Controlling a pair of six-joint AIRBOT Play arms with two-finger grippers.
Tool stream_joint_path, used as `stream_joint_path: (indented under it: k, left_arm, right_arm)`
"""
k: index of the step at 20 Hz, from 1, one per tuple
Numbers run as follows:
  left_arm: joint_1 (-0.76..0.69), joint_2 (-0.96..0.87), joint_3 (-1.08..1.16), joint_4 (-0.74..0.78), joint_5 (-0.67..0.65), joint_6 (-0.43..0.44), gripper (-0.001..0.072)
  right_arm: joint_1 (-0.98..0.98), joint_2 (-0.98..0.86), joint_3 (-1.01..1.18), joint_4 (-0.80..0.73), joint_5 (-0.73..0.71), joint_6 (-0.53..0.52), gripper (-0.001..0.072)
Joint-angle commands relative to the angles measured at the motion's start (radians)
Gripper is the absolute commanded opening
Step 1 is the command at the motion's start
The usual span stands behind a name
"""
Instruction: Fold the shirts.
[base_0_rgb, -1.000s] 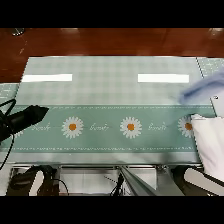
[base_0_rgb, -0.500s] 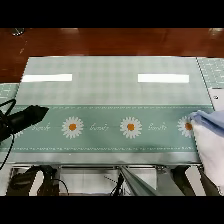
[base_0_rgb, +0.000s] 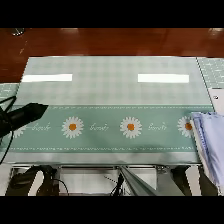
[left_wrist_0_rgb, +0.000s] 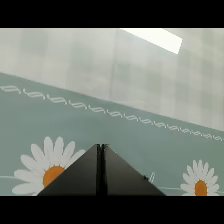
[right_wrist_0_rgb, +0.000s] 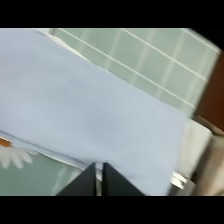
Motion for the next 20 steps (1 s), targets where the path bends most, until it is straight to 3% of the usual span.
stream_joint_path:
  k: [1, 3, 5, 8, 10, 12, 14, 20]
  left_arm:
    - [0.0, -0.095, 0.125, -0.056, 0.044, 0.08, 0.0022]
    - [-0.025, -0.23, 0.317, -0.204, 0.042, 0.196, 0.0021]
    - [-0.122, -0.389, 0.537, -0.199, 0.025, 0.212, 0.0021]
    - [-0.317, -0.591, 0.734, -0.024, -0.061, 0.157, 0.002]
    - [-0.42, -0.679, 0.71, 0.185, -0.102, 0.05, 0.0021]
    - [-0.45, -0.74, 0.644, 0.365, -0.135, -0.047, 0.0021]
    - [-0.432, -0.782, 0.609, 0.43, -0.171, -0.107, 0.0021]
    - [-0.417, -0.794, 0.61, 0.43, -0.175, -0.12, 0.0022]
  right_arm:
    - [0.045, -0.073, 0.085, 0.5, -0.301, -0.088, 0.0019]
    - [0.23, -0.148, 0.143, 0.679, -0.444, -0.141, 0.0019]
    - [0.513, -0.23, 0.183, 0.651, -0.536, -0.182, 0.0019]
    - [0.906, -0.372, 0.181, 0.38, -0.55, -0.177, 0.0019]
    - [1.071, -0.478, 0.144, 0.149, -0.461, -0.1, 0.0019]
    - [1.135, -0.548, 0.056, -0.037, -0.428, 0.024, 0.0019]
    - [1.129, -0.578, -0.022, -0.105, -0.426, 0.107, 0.0019]
    - [1.116, -0.575, -0.039, -0.12, -0.428, 0.115, 0.0019]
